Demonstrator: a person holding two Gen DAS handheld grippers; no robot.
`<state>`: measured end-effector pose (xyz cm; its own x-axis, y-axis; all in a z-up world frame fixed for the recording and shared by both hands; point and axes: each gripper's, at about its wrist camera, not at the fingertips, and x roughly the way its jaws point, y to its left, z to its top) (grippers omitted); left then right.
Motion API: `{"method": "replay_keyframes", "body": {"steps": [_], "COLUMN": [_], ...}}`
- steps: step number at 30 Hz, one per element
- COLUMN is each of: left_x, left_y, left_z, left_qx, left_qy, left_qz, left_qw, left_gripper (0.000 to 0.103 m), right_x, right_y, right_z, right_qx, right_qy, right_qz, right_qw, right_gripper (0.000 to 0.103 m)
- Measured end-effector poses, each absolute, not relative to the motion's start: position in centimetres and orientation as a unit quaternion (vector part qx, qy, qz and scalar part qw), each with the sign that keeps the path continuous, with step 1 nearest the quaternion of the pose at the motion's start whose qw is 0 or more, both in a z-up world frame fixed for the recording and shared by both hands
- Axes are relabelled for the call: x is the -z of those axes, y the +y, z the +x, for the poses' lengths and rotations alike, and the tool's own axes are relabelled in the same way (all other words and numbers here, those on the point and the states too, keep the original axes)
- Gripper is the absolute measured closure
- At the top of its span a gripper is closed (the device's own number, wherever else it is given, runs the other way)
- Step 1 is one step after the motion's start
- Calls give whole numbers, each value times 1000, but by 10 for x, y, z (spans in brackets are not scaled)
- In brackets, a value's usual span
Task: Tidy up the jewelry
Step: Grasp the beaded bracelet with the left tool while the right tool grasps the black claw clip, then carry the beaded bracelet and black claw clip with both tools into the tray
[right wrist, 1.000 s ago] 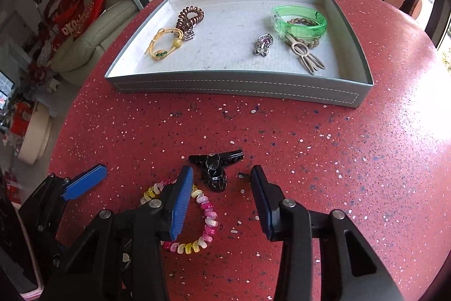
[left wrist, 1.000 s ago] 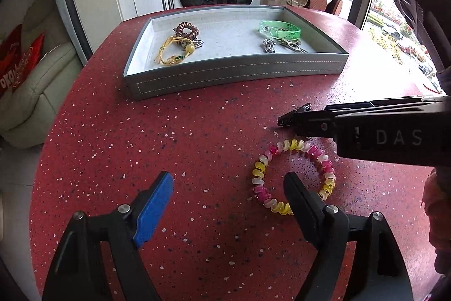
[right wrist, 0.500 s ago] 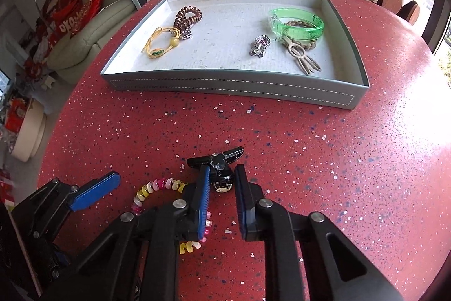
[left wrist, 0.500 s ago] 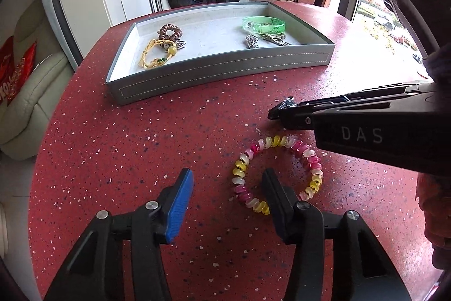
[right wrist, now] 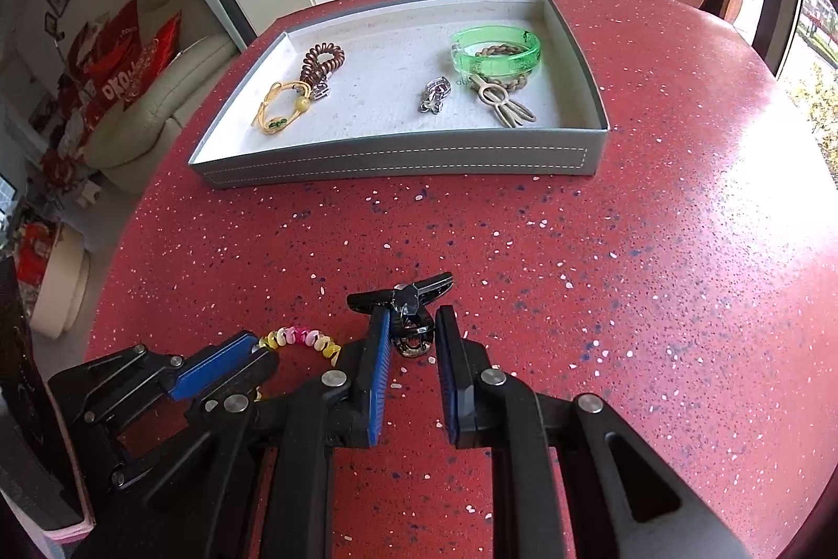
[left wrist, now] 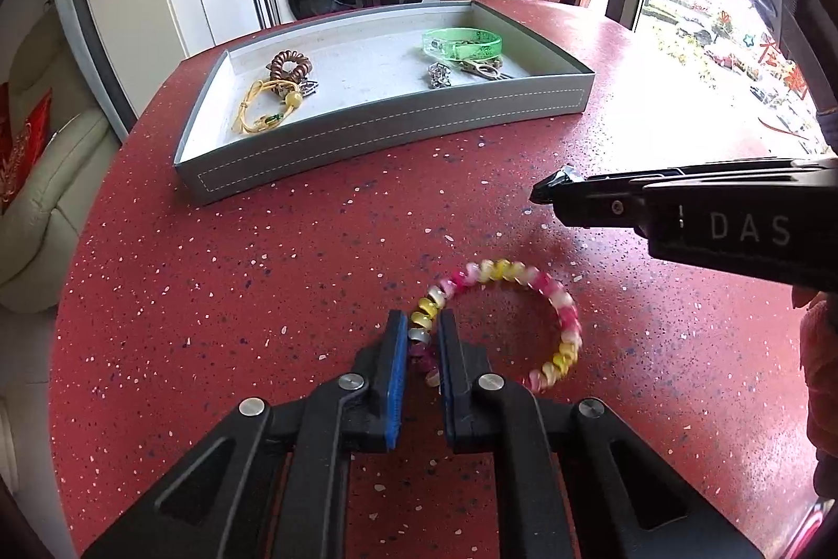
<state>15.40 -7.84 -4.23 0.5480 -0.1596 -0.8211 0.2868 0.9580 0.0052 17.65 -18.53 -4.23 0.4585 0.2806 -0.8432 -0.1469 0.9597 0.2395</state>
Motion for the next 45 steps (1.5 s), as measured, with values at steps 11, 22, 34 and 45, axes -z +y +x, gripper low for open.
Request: {"method": "replay_keyframes", "body": {"steps": [11,22,34,45], "left_x": [41,24,2,-40], "left_y": [-72,-45,-25,-14], "left_z": [153,150,158,182], "left_qx": [137,146,149,156], "left_qy": [457,443,423,379], "left_qz": [56,26,7,-5], "left_qw": [877,884,894,912], "left_gripper": [75,76,76,76], "right_x": [36,36,20,-9], "right_y": [-187,-192,-195,-201], "right_z": [163,152,150,173], "right_qx": [-122,-113,-105,-96], "right_qy": [498,496,483,454], "right_qz": [73,84,92,99], "right_qw": [855,857,864,880], "right_gripper": [84,84,84,84]}}
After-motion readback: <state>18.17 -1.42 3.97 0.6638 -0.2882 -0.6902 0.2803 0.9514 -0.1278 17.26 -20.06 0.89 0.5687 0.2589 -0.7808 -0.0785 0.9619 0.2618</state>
